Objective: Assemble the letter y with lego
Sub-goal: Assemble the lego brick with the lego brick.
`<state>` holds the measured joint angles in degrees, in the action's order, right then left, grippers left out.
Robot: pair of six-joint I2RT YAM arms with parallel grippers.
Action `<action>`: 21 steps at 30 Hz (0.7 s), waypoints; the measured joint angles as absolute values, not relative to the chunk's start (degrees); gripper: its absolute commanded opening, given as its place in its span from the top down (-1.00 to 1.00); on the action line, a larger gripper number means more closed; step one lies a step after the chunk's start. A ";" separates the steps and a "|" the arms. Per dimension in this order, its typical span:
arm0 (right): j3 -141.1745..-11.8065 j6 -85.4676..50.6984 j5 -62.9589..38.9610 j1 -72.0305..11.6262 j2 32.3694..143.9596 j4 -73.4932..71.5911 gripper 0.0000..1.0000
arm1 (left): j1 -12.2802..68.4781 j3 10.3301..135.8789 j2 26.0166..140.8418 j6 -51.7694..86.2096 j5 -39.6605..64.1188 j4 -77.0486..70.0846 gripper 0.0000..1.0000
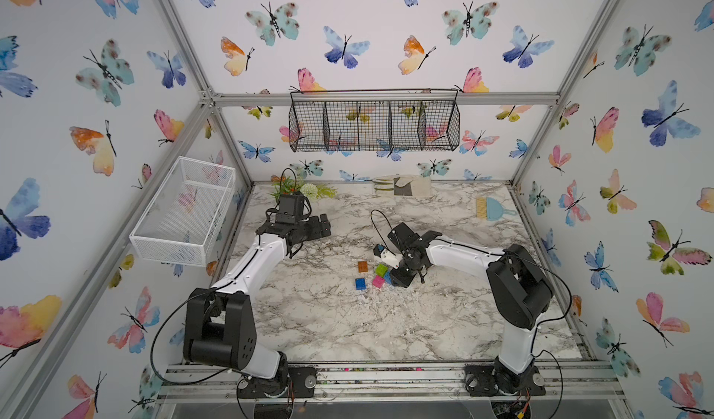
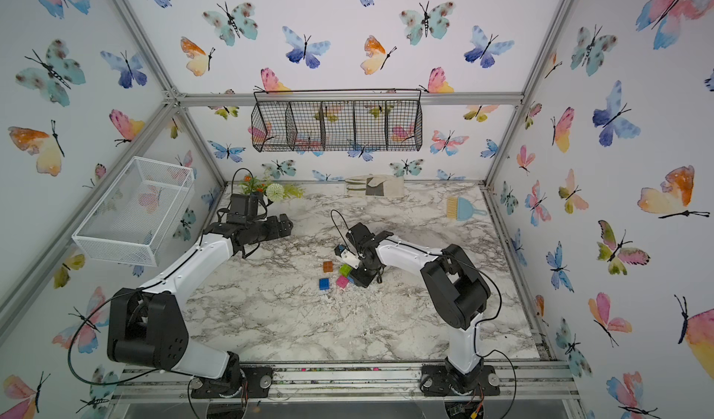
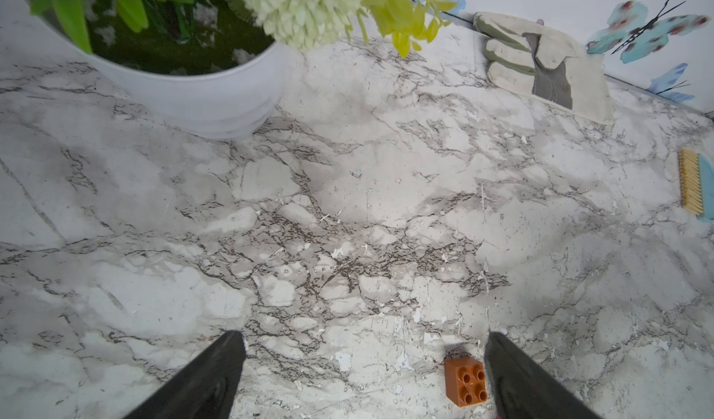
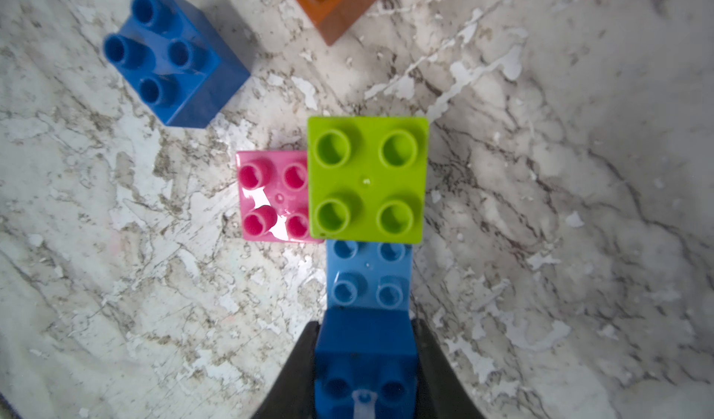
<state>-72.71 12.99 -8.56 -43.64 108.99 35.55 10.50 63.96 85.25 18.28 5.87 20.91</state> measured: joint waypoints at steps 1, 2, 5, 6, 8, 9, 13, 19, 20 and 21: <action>-72.69 12.67 -8.32 -43.77 109.01 35.51 0.61 | 10.50 63.96 85.25 18.28 5.87 20.91 -0.95; -72.71 12.38 -8.14 -43.86 109.03 35.48 0.61 | 10.50 63.96 85.25 18.28 5.87 20.91 -0.95; -72.71 11.60 -7.77 -43.99 109.49 35.46 0.63 | 10.50 63.96 85.25 18.28 5.87 20.91 -0.95; -72.71 11.49 -7.55 -44.05 109.82 35.48 0.63 | 10.50 63.96 85.25 18.28 5.87 20.91 -0.95; -72.73 11.20 -7.16 -44.29 110.13 35.73 0.63 | 10.50 63.96 85.25 18.28 5.87 20.93 -0.95; -72.73 11.07 -7.03 -44.36 110.21 35.81 0.63 | 10.50 63.96 85.25 18.28 5.87 20.91 -0.95; -72.71 10.28 -6.42 -44.62 110.30 35.83 0.66 | 10.50 63.96 85.25 18.26 5.85 20.93 -0.95; -72.95 9.43 -5.02 -45.28 110.48 35.99 0.70 | 10.50 63.96 85.25 18.26 5.85 20.93 -0.95; -73.06 9.37 -4.73 -45.39 110.52 36.03 0.70 | 10.50 63.96 85.25 18.28 5.85 20.91 -0.95; -73.25 9.23 -4.49 -45.52 110.52 36.07 0.68 | 10.50 63.96 85.25 18.28 5.85 20.91 -0.95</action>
<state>-73.25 9.23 -4.49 -45.52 110.52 36.07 10.50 63.96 85.25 18.28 5.85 20.91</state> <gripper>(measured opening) 0.353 0.976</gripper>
